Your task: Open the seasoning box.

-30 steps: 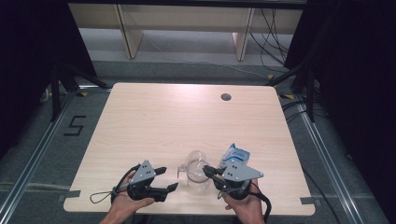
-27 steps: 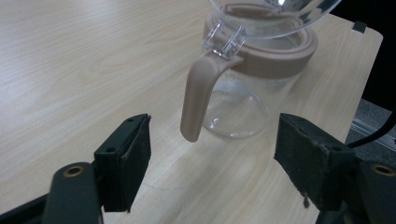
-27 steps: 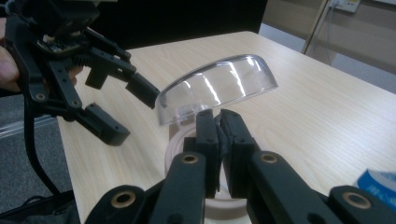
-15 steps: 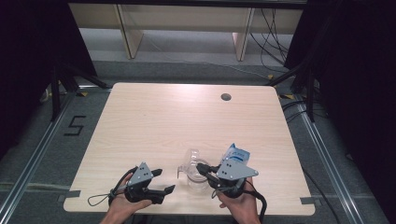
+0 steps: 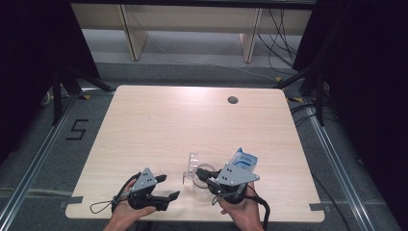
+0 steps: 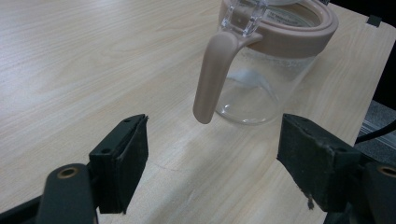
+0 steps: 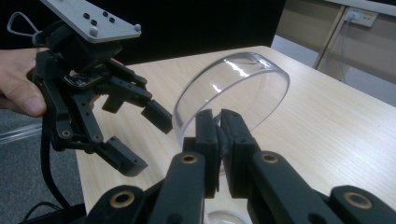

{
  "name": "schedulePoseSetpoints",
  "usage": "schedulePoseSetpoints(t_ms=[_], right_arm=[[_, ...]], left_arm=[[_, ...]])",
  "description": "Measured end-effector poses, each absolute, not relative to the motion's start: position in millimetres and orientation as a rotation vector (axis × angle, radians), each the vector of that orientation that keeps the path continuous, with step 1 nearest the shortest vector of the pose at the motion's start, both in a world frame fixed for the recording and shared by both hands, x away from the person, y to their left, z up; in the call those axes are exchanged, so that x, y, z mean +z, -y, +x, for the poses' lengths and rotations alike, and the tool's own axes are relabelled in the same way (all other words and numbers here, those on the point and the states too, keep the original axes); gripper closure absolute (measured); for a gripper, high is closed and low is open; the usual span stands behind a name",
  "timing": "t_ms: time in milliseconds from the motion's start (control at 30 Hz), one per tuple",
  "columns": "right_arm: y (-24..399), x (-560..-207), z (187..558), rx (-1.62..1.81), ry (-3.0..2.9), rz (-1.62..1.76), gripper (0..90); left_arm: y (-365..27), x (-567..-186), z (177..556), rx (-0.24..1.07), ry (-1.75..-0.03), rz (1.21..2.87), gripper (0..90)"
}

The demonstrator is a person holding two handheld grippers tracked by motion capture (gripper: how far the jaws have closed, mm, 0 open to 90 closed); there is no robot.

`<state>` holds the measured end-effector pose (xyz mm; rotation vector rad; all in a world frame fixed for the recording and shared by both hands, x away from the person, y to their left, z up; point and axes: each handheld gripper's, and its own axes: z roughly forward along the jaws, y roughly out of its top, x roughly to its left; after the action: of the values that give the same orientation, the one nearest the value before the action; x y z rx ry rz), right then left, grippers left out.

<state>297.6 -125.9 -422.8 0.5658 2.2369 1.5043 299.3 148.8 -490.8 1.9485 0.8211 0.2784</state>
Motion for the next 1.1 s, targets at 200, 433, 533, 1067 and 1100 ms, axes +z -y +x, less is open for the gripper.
schedulePoseSetpoints(t_ms=[200,433,533,1067,1100], right_arm=[[120.4,-422.5,296.5,1.512,-2.254,0.553,86.2],[116.2,-423.4,296.5,1.501,-2.248,0.527,85.9],[117.8,-423.3,295.7,1.508,-2.262,0.542,85.3],[163.0,-429.4,280.8,1.539,-2.211,0.594,60.5],[163.0,-429.4,280.8,1.539,-2.211,0.594,60.5]], left_arm=[[-148.5,-491.2,299.1,0.272,-0.818,1.947,24.3],[-148.7,-491.5,299.1,0.285,-0.809,1.953,24.4],[-148.6,-492.6,299.2,0.286,-0.811,1.935,24.2],[-151.9,-495.9,296.9,0.331,-0.853,1.891,15.0],[-151.8,-496.2,296.4,0.329,-0.854,1.891,15.0]])
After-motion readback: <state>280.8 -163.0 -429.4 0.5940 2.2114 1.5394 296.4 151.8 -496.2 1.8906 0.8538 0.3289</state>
